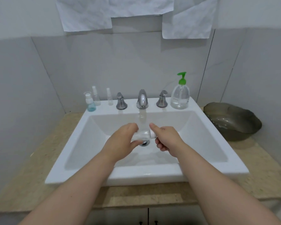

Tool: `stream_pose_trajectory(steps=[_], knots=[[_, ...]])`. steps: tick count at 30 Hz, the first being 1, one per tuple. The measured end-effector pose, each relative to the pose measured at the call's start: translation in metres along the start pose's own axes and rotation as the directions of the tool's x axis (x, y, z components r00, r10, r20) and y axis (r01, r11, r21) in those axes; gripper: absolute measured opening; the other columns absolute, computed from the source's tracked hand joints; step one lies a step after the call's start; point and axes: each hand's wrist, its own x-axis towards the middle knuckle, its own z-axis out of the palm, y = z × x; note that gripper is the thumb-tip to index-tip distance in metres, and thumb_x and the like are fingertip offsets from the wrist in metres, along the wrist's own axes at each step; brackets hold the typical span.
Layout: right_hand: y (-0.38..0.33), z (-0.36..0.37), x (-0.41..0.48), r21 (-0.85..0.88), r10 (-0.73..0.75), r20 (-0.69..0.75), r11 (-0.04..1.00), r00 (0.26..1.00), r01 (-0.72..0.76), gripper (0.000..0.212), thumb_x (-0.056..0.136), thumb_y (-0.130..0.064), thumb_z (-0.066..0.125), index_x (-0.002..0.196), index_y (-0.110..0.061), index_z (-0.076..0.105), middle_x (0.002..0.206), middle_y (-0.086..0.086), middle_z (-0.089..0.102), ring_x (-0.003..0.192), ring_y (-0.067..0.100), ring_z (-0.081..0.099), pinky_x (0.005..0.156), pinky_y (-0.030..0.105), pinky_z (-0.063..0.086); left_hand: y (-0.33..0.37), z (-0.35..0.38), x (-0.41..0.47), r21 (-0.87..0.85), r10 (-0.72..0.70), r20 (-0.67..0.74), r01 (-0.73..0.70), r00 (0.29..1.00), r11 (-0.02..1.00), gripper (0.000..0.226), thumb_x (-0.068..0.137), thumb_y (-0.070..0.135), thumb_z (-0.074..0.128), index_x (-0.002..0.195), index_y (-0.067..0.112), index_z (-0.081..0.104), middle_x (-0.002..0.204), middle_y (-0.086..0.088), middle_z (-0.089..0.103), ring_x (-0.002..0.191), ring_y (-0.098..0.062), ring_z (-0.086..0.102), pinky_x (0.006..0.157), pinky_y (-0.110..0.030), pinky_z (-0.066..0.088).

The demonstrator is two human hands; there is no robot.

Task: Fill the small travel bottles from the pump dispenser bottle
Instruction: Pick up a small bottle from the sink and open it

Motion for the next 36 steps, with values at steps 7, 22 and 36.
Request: stream_pose_trajectory(steps=[7, 22, 36], knots=[[-0.001, 0.003, 0.0, -0.025, -0.062, 0.052, 0.998, 0.997, 0.063, 0.04, 0.095, -0.043, 0.069, 0.079, -0.009, 0.055, 0.057, 0.006, 0.059, 0.045, 0.018, 0.05, 0.044, 0.024, 0.039, -0.002, -0.006, -0.001, -0.251, -0.275, 0.226, 0.329, 0.934, 0.91, 0.027, 0.088, 0.04, 0.08, 0.099, 0.027, 0.06, 0.095, 0.009, 0.068, 0.08, -0.012, 0.064, 0.074, -0.026, 0.051], [-0.004, 0.004, 0.015, 0.158, -0.062, 0.005, 0.986, 0.998, 0.06, 0.02, 0.093, -0.014, 0.066, 0.111, -0.014, 0.058, 0.091, 0.01, 0.067, 0.063, 0.02, 0.062, 0.063, 0.034, 0.05, -0.012, -0.008, 0.005, -0.46, -0.401, 0.229, 0.461, 0.887, 0.759, 0.014, 0.087, 0.035, 0.083, 0.094, 0.027, 0.074, 0.09, -0.003, 0.073, 0.062, -0.009, 0.061, 0.062, -0.02, 0.05], [-0.007, 0.002, 0.013, 0.14, -0.046, 0.054, 0.989, 0.997, 0.038, 0.025, 0.088, -0.012, 0.067, 0.112, -0.02, 0.062, 0.105, 0.007, 0.073, 0.074, 0.023, 0.072, 0.066, 0.034, 0.05, -0.016, -0.003, 0.005, -0.461, -0.387, 0.224, 0.447, 0.894, 0.766, 0.013, 0.087, 0.037, 0.083, 0.093, 0.029, 0.076, 0.087, -0.001, 0.073, 0.061, -0.007, 0.062, 0.063, -0.018, 0.051]])
